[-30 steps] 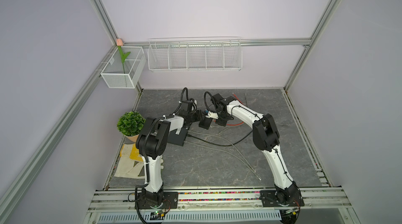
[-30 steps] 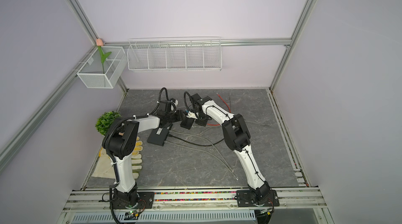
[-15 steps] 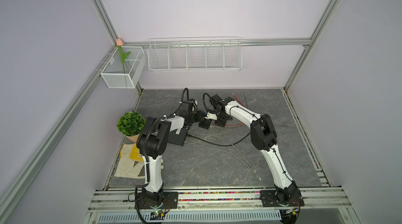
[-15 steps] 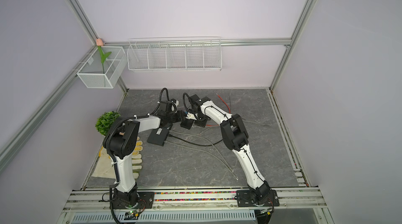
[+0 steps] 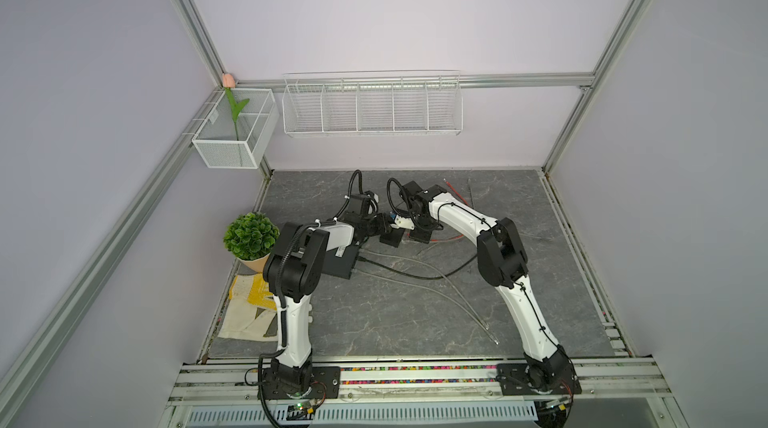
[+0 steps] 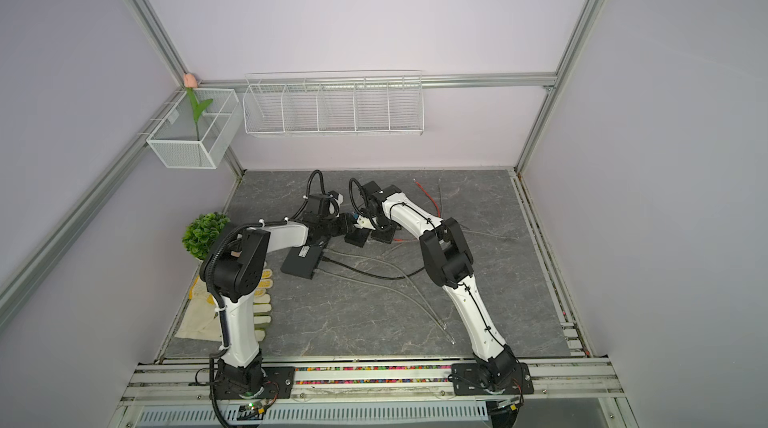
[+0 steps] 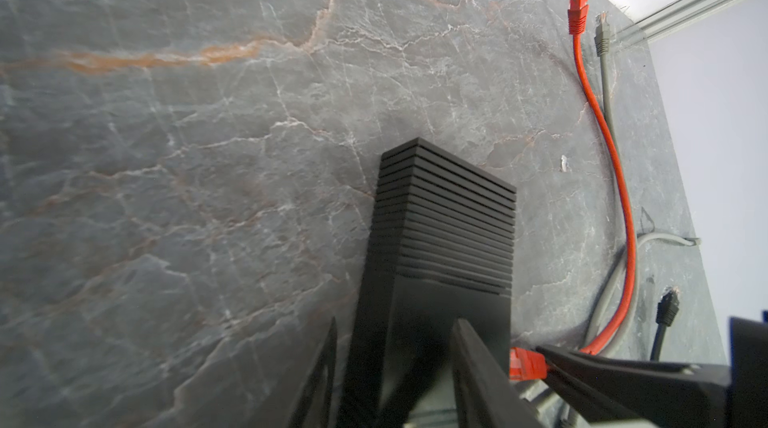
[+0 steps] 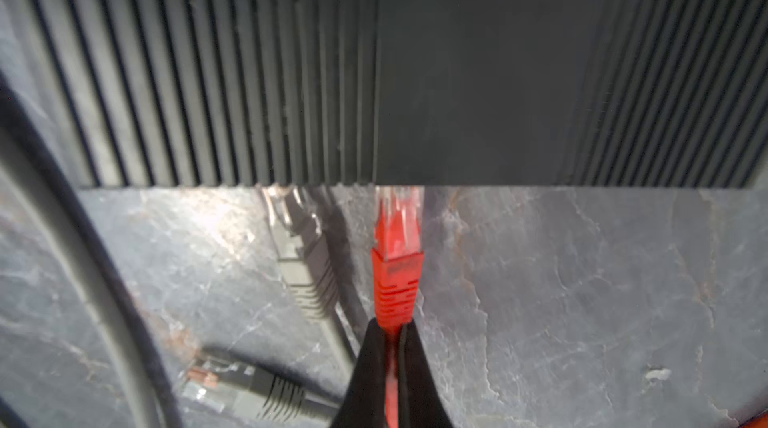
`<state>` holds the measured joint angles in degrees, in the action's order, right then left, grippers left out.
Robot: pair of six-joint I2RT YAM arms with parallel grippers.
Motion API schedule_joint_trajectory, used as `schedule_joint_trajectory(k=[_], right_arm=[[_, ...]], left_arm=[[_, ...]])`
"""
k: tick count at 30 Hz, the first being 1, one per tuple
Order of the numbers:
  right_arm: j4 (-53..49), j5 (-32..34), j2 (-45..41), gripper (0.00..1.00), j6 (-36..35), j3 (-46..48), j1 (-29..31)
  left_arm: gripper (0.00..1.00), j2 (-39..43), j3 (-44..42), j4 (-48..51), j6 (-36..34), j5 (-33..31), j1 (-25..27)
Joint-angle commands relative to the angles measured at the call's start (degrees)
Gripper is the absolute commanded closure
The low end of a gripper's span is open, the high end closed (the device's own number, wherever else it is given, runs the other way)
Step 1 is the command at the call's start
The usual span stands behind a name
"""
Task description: Insert the plug into the switch port
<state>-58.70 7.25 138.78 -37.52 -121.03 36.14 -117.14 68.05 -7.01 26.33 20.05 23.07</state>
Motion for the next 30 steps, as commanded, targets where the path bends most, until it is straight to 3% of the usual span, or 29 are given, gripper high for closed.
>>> schedule_joint_trajectory(k=[1,30], right_arm=[[-0.6,-1.3,0.5,0.93,0.0,-1.2,0.5],[1.5,-1.8,-1.7,0.93,1.8,-0.7,0.4]], left_arm=[[0.54,-0.2,0.1,-1.0,0.3,0.8,0.5],[0.55,0.8,-2.0,-2.6,0.8,1.2,0.9]])
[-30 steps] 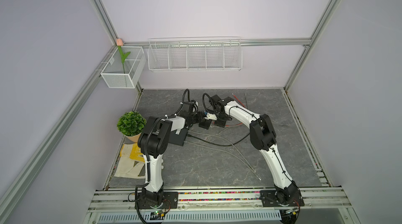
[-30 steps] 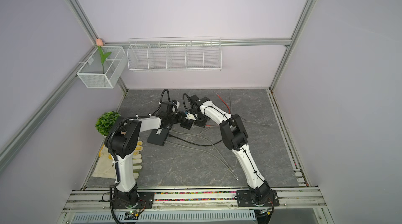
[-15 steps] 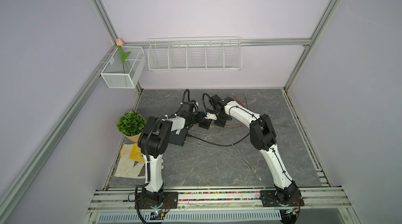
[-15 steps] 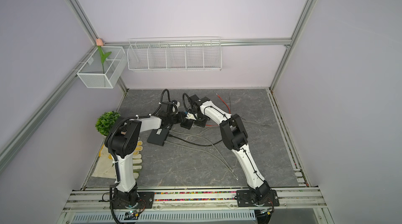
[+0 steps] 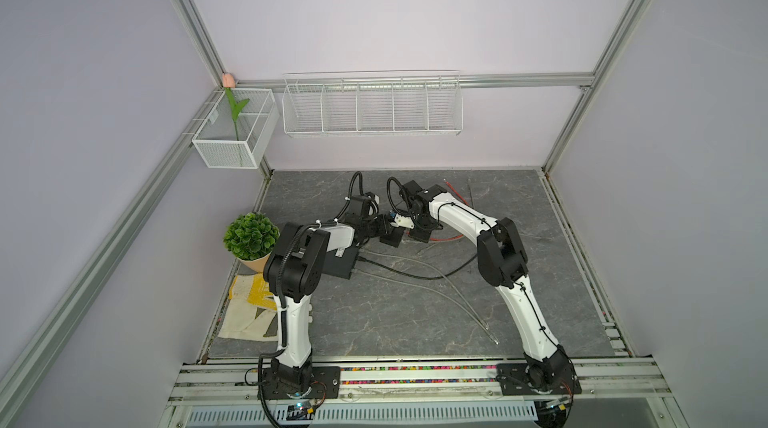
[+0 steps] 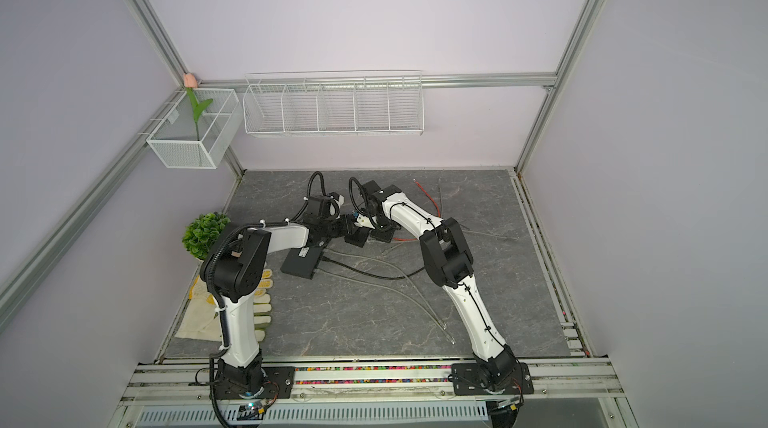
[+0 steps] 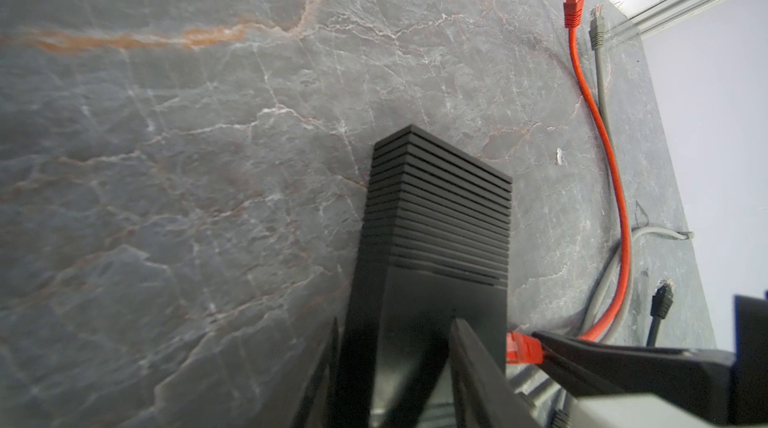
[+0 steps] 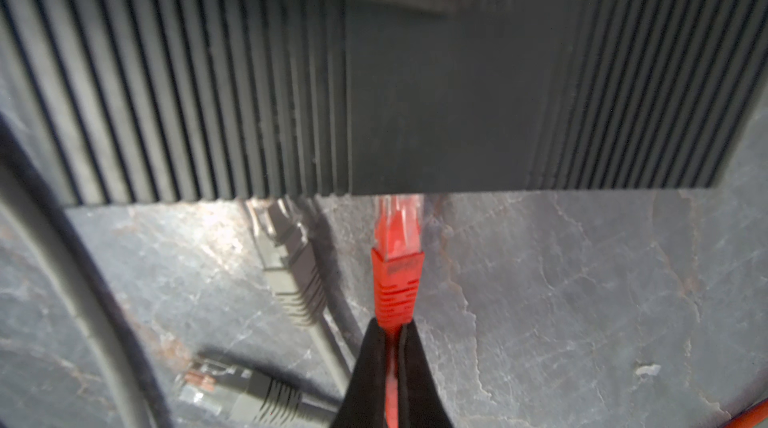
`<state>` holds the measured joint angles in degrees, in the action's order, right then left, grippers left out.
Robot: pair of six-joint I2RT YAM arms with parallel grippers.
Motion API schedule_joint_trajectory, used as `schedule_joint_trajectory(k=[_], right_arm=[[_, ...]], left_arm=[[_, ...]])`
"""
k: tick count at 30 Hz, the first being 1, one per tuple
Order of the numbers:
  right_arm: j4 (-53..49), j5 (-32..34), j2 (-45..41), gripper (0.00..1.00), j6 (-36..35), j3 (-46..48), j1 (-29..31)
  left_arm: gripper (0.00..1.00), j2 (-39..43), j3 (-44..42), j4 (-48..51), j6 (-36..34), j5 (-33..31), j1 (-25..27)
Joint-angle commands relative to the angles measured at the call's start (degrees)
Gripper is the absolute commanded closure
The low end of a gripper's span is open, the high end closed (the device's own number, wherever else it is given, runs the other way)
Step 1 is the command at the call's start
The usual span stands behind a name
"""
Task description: Insert the plug into the switch port
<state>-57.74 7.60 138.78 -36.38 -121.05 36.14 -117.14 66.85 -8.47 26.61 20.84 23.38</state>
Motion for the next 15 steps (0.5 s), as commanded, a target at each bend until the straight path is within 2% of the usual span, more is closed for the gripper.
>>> schedule_joint_trajectory(k=[1,15], right_arm=[[0.5,-2.6,-1.8,0.94,0.7,-0.7,0.4],[1.2,-7.1,-3.5,0.93,2.1,-0.3,0.3]], left_arm=[[0.55,0.8,-0.8,-1.2,0.7,0.4,0.7],[0.55,0.8,-0.9,-1.1,0.5,0.3,0.9]])
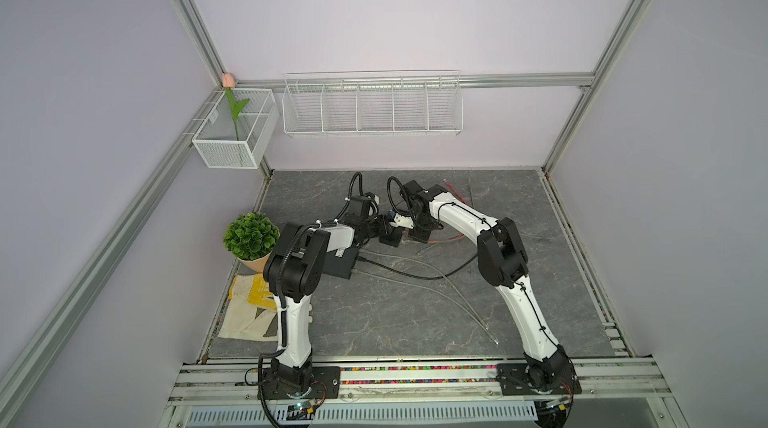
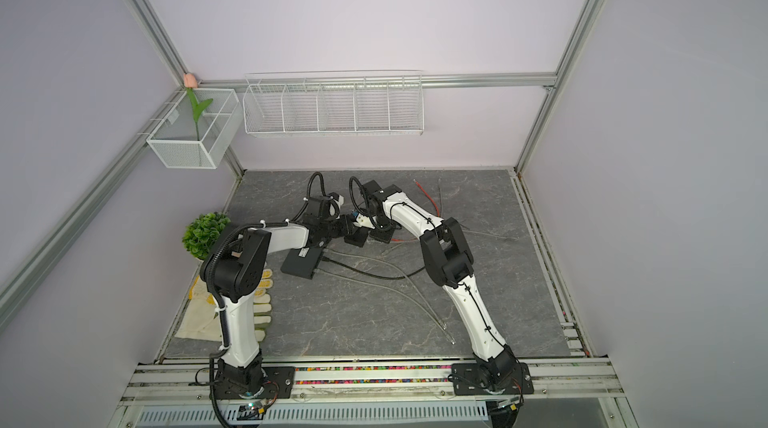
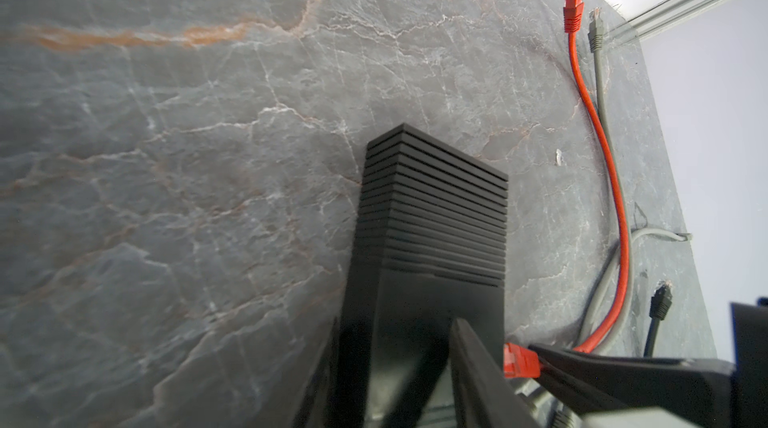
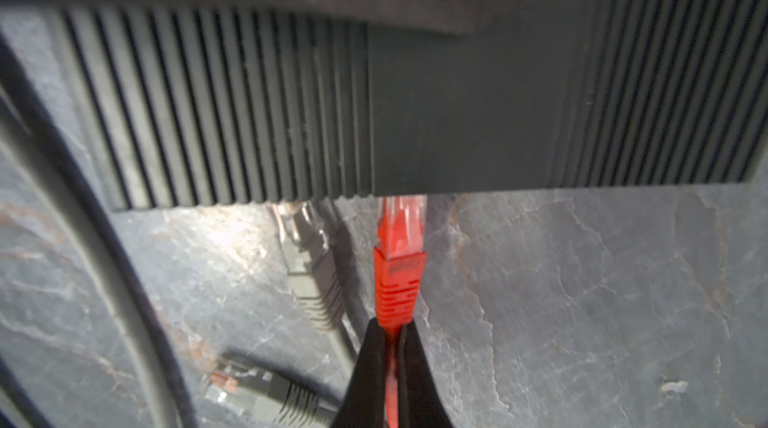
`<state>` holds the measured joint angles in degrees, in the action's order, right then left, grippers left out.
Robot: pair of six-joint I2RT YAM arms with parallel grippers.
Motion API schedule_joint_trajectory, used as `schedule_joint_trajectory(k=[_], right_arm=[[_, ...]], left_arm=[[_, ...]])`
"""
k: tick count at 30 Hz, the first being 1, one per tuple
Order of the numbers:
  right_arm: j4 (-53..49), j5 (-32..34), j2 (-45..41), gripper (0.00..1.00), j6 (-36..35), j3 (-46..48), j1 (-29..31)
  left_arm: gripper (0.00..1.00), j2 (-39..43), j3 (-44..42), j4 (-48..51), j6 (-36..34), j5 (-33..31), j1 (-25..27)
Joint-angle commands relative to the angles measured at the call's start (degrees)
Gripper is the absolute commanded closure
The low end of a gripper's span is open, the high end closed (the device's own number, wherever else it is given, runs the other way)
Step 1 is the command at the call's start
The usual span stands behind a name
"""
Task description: Insert the plug into the switch port
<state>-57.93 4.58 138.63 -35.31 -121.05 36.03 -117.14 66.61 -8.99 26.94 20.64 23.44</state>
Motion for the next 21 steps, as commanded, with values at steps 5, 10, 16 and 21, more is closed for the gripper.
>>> schedule_joint_trajectory(k=[5,10,16,21], right_arm=[[2.6,-2.2,-4.5,0.93,2.0,0.1,0.3],[5.0,-3.5,-5.9,0.93,1.7,2.1,0.3],[5.2,-4.1,-5.3,0.93,1.5,2.3,0.4],[5.6,-2.5,-4.1,0.94,1.5,2.2,0.3]], left_arm=[[0.56,0.5,-0.6,-0.6,0.1,0.6,1.0],[0.56,0.4,-0.5,-0.6,0.2,0.6,1.2],[0.56,0.2,-0.5,-0.5,0.1,0.6,1.2],[0.57,0.4,-0.5,-0.4,0.0,0.9,1.2]])
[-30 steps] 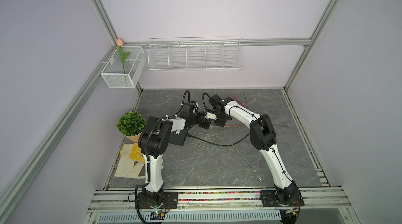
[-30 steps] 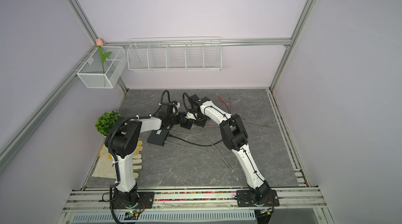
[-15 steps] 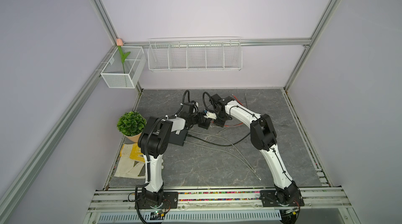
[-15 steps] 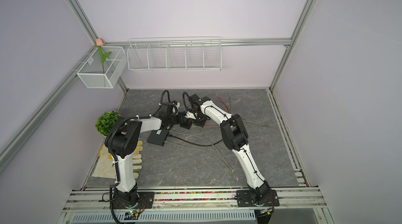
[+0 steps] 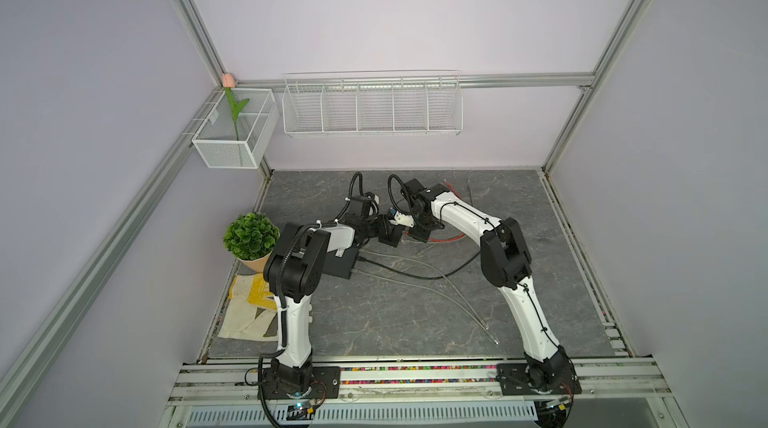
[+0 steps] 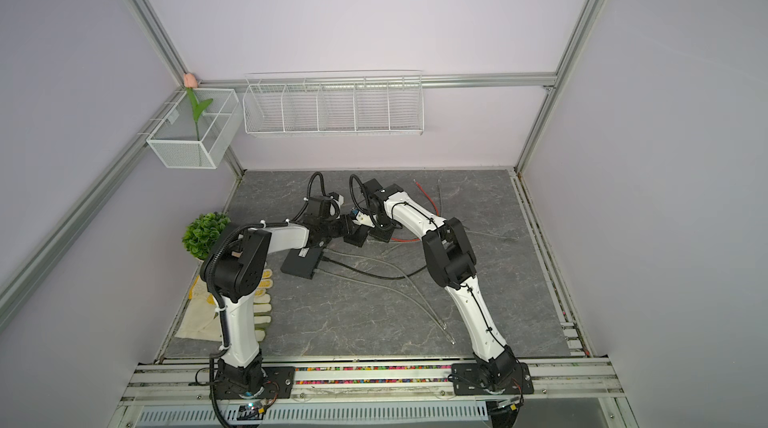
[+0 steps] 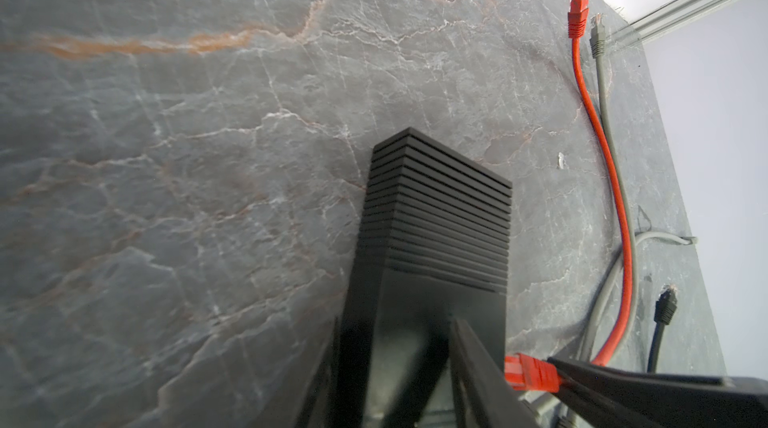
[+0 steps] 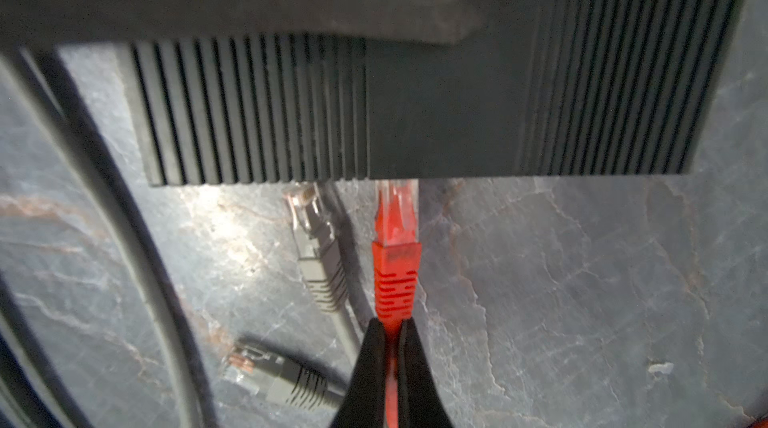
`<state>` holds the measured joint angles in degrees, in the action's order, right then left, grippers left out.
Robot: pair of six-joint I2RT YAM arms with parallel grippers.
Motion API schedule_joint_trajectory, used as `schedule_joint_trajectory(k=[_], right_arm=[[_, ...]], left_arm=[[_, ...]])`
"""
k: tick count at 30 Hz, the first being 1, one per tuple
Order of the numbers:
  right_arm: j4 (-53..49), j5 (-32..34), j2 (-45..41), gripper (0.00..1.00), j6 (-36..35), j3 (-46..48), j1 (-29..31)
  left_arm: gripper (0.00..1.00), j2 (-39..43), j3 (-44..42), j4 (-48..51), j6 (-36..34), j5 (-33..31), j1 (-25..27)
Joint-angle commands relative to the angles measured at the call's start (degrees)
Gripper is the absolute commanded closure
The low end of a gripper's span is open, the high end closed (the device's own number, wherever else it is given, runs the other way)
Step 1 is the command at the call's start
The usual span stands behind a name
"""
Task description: Insert the plug into the switch port
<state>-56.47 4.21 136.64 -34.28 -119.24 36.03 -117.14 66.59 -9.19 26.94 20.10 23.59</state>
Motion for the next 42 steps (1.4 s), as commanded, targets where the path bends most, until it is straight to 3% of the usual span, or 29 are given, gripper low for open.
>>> schedule_joint_trajectory(k=[1,9,32,42], right_arm=[[4.3,-1.5,-2.0,0.93,0.4,0.4,0.4],[7.2,2.4,-2.0,0.93,0.8,1.9,0.3],[9.5,-9.6,-6.4,0.93,-2.9,7.0,2.2],[11.5,-5.8,-4.8,0.93,-2.4,7.3,2.3]], left_arm=[[0.57,0.5,-0.5,-0.1,-0.1,1.5,1.1],[0.57,0.6,-0.4,-0.2,-0.2,1.9,1.1],[0.58,0.0,0.1,-0.1,-0.2,2.7,1.0],[0.58,0.4,-0.5,0.1,-0.9,3.1,1.4]])
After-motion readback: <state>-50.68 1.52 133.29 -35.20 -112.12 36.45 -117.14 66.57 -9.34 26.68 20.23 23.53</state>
